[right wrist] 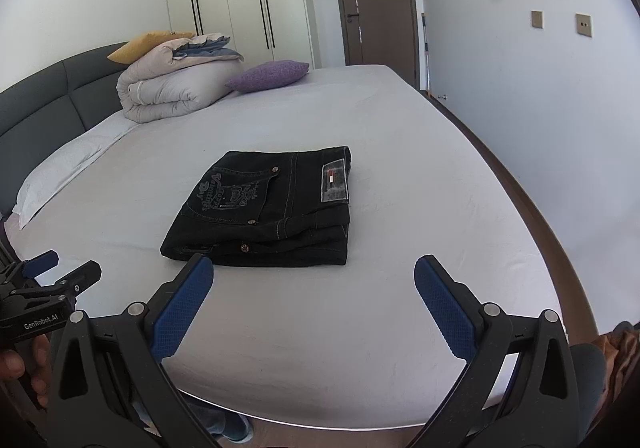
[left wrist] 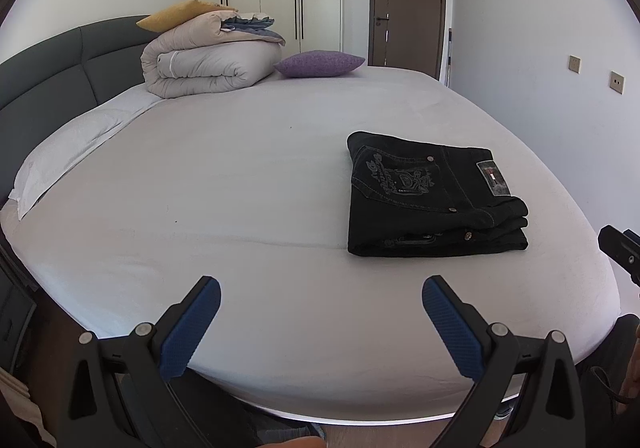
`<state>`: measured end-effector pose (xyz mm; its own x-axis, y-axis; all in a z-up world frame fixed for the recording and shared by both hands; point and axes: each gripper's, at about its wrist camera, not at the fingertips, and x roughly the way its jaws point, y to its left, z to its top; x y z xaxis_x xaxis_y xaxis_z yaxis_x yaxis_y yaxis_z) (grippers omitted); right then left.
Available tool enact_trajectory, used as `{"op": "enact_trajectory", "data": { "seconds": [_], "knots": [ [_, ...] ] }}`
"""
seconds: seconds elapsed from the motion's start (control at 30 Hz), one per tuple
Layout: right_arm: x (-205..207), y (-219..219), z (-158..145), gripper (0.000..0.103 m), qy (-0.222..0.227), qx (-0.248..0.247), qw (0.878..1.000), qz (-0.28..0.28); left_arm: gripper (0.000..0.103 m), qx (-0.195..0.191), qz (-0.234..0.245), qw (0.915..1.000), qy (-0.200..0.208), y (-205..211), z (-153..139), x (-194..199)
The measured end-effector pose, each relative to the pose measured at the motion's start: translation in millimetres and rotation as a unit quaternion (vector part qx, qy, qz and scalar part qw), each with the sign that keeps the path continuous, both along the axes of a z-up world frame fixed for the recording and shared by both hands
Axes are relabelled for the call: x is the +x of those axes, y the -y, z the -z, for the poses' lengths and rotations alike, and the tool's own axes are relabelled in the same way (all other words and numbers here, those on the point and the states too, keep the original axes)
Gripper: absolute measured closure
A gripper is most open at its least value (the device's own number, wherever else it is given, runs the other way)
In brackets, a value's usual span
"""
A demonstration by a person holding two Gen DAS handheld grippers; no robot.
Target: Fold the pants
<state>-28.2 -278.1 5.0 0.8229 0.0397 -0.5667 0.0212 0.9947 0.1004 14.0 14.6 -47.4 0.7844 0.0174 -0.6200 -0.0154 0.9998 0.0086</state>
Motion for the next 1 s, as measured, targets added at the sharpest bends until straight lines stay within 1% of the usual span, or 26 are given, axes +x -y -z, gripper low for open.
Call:
{"op": "enact_trajectory", "data": {
  "seconds": [0.27, 1.0],
  "knots": [
    [7.2, -2.5, 6.0, 0.000, -0.009, 0.001, 1.000, -0.003, 0.000, -0.003, 0.001, 1.0000, -0.006, 0.1, 2.9, 1.1],
    [9.3, -15.1, 13.4, 0.000, -0.015, 0.005, 1.000, -0.006, 0.000, -0.003, 0.003, 1.0000, -0.007, 3.7, 5.3, 1.4]
  ]
}}
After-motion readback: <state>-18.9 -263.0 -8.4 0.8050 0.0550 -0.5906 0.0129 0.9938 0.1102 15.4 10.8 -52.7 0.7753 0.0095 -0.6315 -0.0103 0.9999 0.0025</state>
